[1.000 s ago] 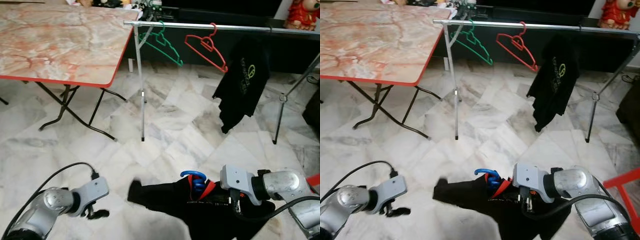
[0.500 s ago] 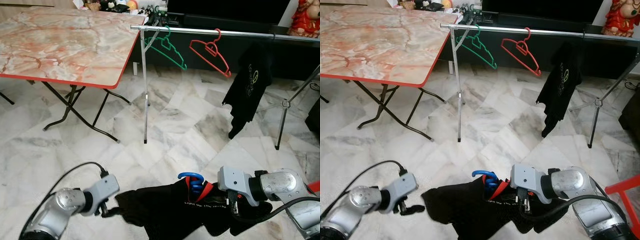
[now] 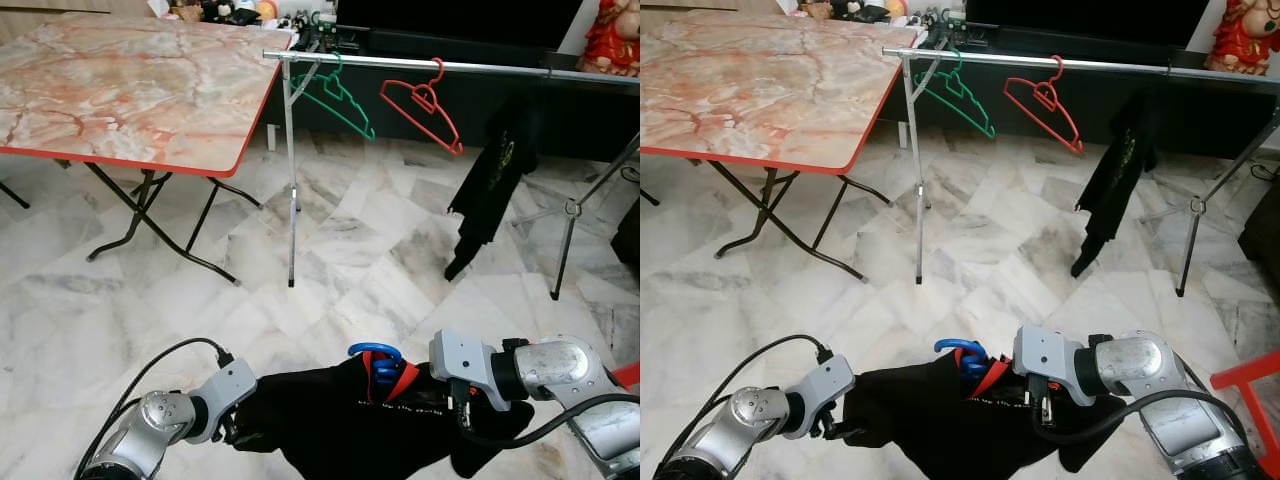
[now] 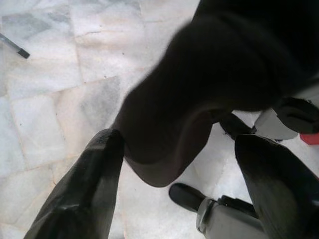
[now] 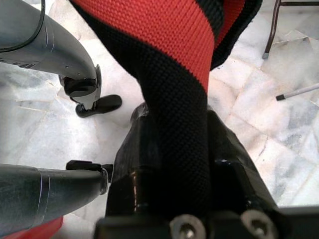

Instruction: Hang hanger

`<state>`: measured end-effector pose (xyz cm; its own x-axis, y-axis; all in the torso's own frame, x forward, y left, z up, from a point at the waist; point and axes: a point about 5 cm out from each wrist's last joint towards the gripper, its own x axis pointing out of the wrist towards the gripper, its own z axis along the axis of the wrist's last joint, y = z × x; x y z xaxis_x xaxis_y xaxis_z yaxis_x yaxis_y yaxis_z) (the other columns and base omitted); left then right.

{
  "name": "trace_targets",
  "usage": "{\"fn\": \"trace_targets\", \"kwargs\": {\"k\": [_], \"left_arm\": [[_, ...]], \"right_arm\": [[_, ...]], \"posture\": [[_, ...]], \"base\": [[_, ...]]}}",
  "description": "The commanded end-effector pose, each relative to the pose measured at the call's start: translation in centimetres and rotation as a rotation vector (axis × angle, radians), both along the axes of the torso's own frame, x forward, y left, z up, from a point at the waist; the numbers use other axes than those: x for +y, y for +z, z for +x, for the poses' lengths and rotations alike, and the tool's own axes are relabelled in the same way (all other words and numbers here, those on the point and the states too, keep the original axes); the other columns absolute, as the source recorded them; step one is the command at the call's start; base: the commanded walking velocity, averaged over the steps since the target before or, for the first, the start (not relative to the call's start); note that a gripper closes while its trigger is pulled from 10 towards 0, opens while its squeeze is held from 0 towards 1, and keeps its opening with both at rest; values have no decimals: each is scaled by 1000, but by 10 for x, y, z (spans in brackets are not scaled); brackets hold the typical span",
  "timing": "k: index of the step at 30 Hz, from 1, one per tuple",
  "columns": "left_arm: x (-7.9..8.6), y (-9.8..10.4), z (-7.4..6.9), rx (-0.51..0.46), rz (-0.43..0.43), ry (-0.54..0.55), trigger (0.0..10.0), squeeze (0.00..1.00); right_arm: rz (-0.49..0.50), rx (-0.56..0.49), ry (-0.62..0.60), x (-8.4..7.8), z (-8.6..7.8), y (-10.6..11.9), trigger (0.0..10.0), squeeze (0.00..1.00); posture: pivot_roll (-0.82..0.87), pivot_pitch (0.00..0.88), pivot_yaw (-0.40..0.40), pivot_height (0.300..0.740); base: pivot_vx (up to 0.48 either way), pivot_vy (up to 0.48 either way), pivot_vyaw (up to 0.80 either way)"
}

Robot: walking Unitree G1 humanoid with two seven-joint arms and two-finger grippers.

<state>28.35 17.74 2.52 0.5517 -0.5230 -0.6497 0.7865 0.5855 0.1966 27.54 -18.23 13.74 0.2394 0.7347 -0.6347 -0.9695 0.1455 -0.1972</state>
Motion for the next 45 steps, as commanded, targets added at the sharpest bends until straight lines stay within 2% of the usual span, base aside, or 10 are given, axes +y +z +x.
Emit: {"fn": "trace_targets", "kwargs": {"k": [1, 4, 8, 17, 24, 28, 40, 45], "left_arm": [[1, -4, -1, 20, -17, 18, 0, 0], [-2, -6, -1, 16, -18, 10, 0, 0], [-8, -7, 3, 15, -61, 50, 0, 0], [-14, -9, 5, 14, -56, 60, 0, 0], [-9, -9, 6, -6, -41, 69, 0, 0], [-6, -8, 7, -24, -59, 108, 0, 0], [-4, -3, 11, -78, -69, 114, 0, 0], [-2, -3, 11, -82, -63, 119, 0, 0]], "right_arm": [[22, -33, 16, 2, 0, 11, 10000, 0], [26, -34, 12, 2, 1, 12, 10000, 0], [33, -42, 7, 3, 2, 13, 10000, 0], [54, -45, -3, 4, 2, 14, 10000, 0], [55, -47, -15, 2, 3, 14, 10000, 0], [75, -49, -16, 5, 4, 16, 10000, 0], [84, -50, -28, 6, 5, 16, 10000, 0], [75, -51, -60, 1, 7, 13, 10000, 0]], "posture": [[45, 156, -79, 740], [47, 156, -82, 740], [42, 160, -81, 740], [40, 163, -75, 740], [43, 164, -71, 740], [39, 166, -72, 740], [41, 179, -74, 740], [40, 180, -73, 740]], "base": [[0, 0, 0], [0, 0, 0], [0, 0, 0], [0, 0, 0], [0, 0, 0], [0, 0, 0], [0, 0, 0], [0, 0, 0]]}}
